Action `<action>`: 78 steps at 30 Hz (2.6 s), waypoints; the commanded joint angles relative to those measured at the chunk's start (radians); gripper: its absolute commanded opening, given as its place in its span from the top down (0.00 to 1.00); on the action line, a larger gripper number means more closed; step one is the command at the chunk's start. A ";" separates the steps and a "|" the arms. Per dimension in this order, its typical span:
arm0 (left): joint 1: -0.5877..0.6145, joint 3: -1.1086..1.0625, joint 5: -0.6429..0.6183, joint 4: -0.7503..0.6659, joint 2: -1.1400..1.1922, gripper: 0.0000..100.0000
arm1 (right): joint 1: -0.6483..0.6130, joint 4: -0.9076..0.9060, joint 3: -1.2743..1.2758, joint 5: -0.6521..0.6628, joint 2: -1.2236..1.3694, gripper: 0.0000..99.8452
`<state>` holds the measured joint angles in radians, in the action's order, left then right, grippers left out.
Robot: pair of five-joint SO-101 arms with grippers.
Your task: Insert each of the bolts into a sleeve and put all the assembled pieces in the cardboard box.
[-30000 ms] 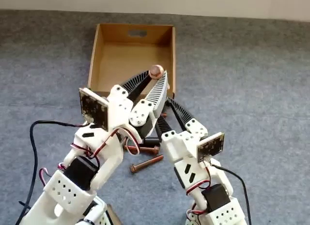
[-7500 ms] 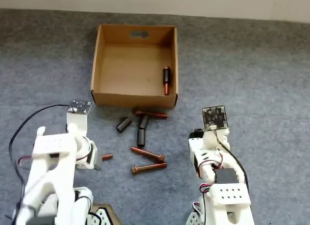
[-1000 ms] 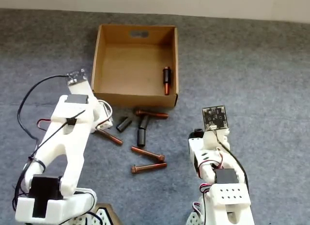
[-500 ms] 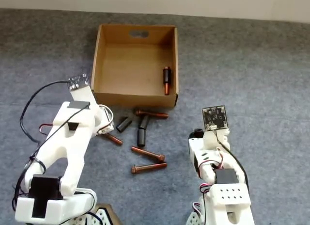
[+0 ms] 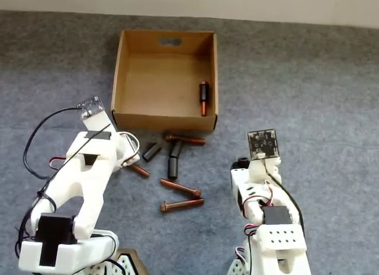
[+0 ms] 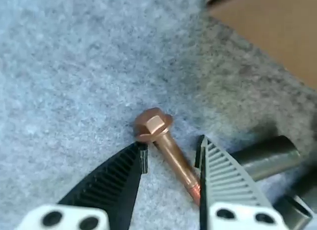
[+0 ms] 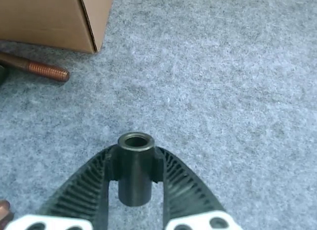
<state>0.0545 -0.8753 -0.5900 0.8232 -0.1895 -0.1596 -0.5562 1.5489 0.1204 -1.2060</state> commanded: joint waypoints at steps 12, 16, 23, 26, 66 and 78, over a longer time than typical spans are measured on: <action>-0.028 0.013 0.315 0.074 -0.015 0.98 | 0.010 -0.004 -0.007 0.000 -0.018 0.99; -0.039 0.068 0.543 0.209 -0.015 0.98 | 0.010 -0.004 -0.007 0.000 -0.018 0.99; -0.062 0.107 0.821 0.224 -0.007 0.97 | 0.010 -0.004 -0.007 0.000 -0.018 0.99; -0.125 0.107 0.821 0.219 -0.007 0.97 | 0.010 -0.004 -0.007 0.000 -0.018 0.99; -0.251 -0.002 0.700 0.035 -0.005 0.94 | 0.010 -0.004 -0.005 0.000 -0.018 0.99; -0.251 -0.008 0.698 0.038 -0.015 0.95 | 0.010 -0.004 -0.008 0.000 -0.019 0.99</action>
<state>-0.2033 -0.8815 0.1174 0.8707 -0.1910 -0.1596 -0.5562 1.5489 0.1204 -1.2060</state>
